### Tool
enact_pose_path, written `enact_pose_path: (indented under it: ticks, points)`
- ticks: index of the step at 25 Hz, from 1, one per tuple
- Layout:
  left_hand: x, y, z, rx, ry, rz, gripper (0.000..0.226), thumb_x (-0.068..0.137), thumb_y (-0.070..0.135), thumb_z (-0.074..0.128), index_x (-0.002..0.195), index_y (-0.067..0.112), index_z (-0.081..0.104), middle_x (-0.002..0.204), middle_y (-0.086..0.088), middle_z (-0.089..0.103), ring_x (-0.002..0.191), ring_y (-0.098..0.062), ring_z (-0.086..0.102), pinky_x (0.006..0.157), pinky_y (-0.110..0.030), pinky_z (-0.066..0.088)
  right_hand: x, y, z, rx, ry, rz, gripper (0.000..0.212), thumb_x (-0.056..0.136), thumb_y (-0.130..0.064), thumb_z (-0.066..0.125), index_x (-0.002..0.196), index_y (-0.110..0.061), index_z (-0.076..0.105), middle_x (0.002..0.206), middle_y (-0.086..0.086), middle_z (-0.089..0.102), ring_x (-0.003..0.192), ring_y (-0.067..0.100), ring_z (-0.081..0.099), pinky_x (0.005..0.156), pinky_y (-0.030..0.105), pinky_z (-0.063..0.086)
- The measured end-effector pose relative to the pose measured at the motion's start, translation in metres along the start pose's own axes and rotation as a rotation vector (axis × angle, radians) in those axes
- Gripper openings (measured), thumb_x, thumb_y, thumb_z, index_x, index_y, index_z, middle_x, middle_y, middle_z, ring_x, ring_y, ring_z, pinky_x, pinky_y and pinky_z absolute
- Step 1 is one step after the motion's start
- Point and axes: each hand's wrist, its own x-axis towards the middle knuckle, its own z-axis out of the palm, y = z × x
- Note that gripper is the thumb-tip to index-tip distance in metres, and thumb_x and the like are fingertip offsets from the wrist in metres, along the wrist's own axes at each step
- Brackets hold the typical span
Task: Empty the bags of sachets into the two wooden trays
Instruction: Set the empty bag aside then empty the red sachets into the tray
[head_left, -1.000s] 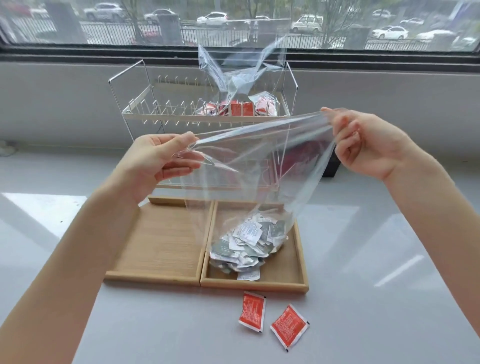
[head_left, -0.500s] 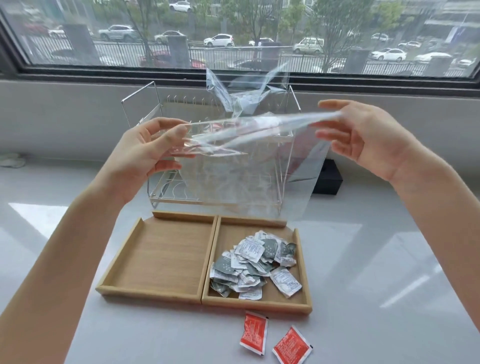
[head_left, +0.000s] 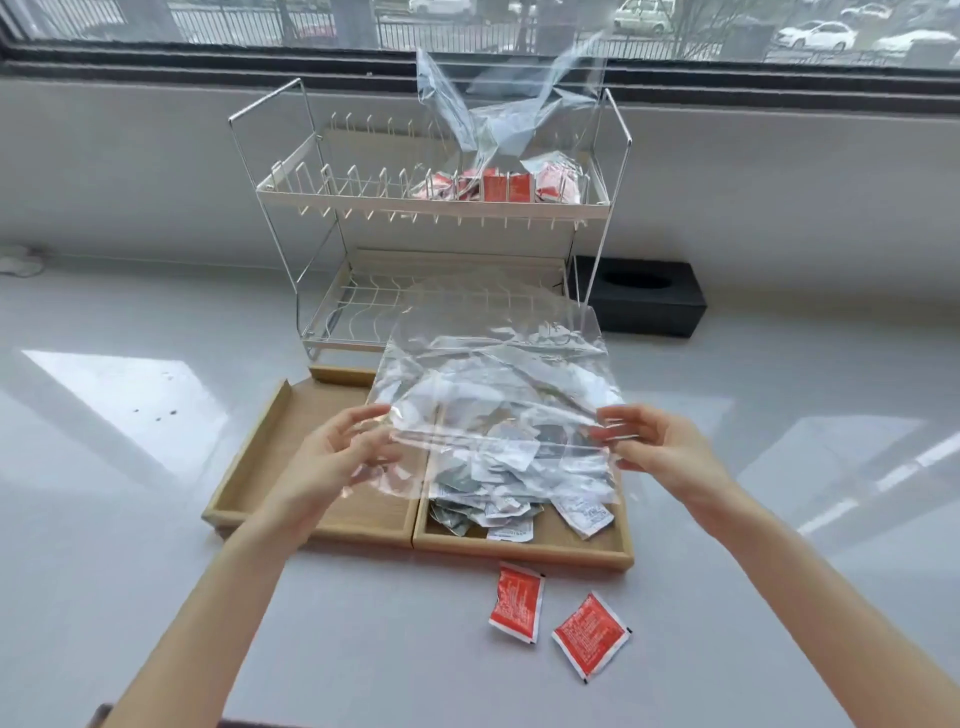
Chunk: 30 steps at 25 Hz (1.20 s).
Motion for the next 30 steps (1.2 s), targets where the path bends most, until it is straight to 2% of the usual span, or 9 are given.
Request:
enact_pose_path:
  ticks: [5,9,12,14,16,20,24,27,30]
  points:
    - [-0.002,-0.053,0.010,-0.025,0.065,-0.276,0.048,0.084,0.009,0.060,0.128,0.018,0.043,0.083,-0.006,0.065,0.059,-0.006,0.065,0.050,-0.018,0.045,-0.003,0.054,0.014,0.040,-0.008,0.238,0.046,0.081,0.012,0.051,0.123,-0.006,0.049,0.089,0.006,0.066,0.068,0.010,0.065,0.060,0.023,0.047]
    - [0.005,-0.061,0.007,0.095,-0.018,-0.319,0.051,0.082,0.014,0.063,0.129,0.007,0.045,0.111,-0.015,0.064,0.085,-0.025,0.064,0.073,-0.033,0.051,0.004,0.058,0.017,-0.182,-0.025,0.274,0.056,0.081,-0.002,0.059,0.131,-0.016,0.038,0.096,0.006,0.065,0.079,0.021,0.060,0.065,0.028,0.043]
    - [0.019,-0.059,0.002,0.162,0.028,-0.293,0.052,0.086,0.024,0.058,0.131,0.003,0.041,0.127,-0.013,0.054,0.103,-0.021,0.059,0.081,-0.027,0.049,0.014,0.053,0.009,-0.335,-0.010,0.269,0.054,0.086,-0.026,0.055,0.135,-0.022,0.035,0.104,0.002,0.060,0.088,0.016,0.059,0.072,0.026,0.042]
    - [0.036,-0.059,0.001,0.177,0.062,-0.294,0.057,0.089,0.027,0.052,0.136,0.001,0.034,0.137,-0.015,0.046,0.119,-0.024,0.050,0.091,-0.032,0.044,0.028,0.048,0.006,-0.313,0.007,0.277,0.051,0.088,-0.028,0.051,0.136,-0.019,0.035,0.111,0.001,0.062,0.096,0.017,0.059,0.083,0.029,0.045]
    - [0.055,-0.060,0.003,0.181,0.071,-0.295,0.057,0.090,0.027,0.050,0.137,-0.002,0.032,0.140,-0.017,0.044,0.124,-0.027,0.047,0.100,-0.037,0.041,0.048,0.044,0.008,-0.305,0.008,0.284,0.048,0.089,-0.027,0.048,0.135,-0.017,0.036,0.124,0.007,0.059,0.111,0.023,0.055,0.093,0.033,0.042]
    - [0.090,-0.060,0.012,0.116,0.129,-0.324,0.057,0.089,0.029,0.050,0.135,-0.001,0.034,0.137,-0.020,0.047,0.122,-0.031,0.048,0.105,-0.046,0.039,0.089,0.038,0.016,-0.293,0.051,0.272,0.050,0.091,-0.025,0.047,0.138,-0.015,0.033,0.134,0.012,0.051,0.117,0.027,0.050,0.086,0.027,0.035]
    - [0.115,-0.063,0.012,0.050,0.176,-0.419,0.060,0.088,0.037,0.050,0.136,0.003,0.035,0.138,-0.017,0.047,0.124,-0.032,0.047,0.105,-0.046,0.038,0.116,0.039,0.020,-0.314,0.113,0.288,0.053,0.092,-0.027,0.045,0.140,-0.012,0.028,0.131,0.014,0.052,0.110,0.028,0.051,0.084,0.028,0.034]
    - [0.128,-0.064,0.013,0.072,0.225,-0.387,0.053,0.090,0.035,0.049,0.130,0.002,0.043,0.132,-0.017,0.053,0.122,-0.034,0.048,0.105,-0.047,0.038,0.130,0.040,0.021,-0.318,0.149,0.261,0.051,0.092,-0.027,0.045,0.139,-0.012,0.031,0.129,0.013,0.054,0.109,0.027,0.052,0.087,0.029,0.036]
    - [0.136,-0.065,0.015,0.090,0.303,-0.322,0.038,0.091,0.025,0.048,0.120,0.001,0.052,0.122,-0.014,0.061,0.111,-0.029,0.055,0.096,-0.042,0.043,0.140,0.041,0.025,-0.237,0.186,0.231,0.047,0.090,-0.026,0.050,0.134,-0.012,0.040,0.111,0.009,0.063,0.090,0.020,0.054,0.077,0.026,0.038]
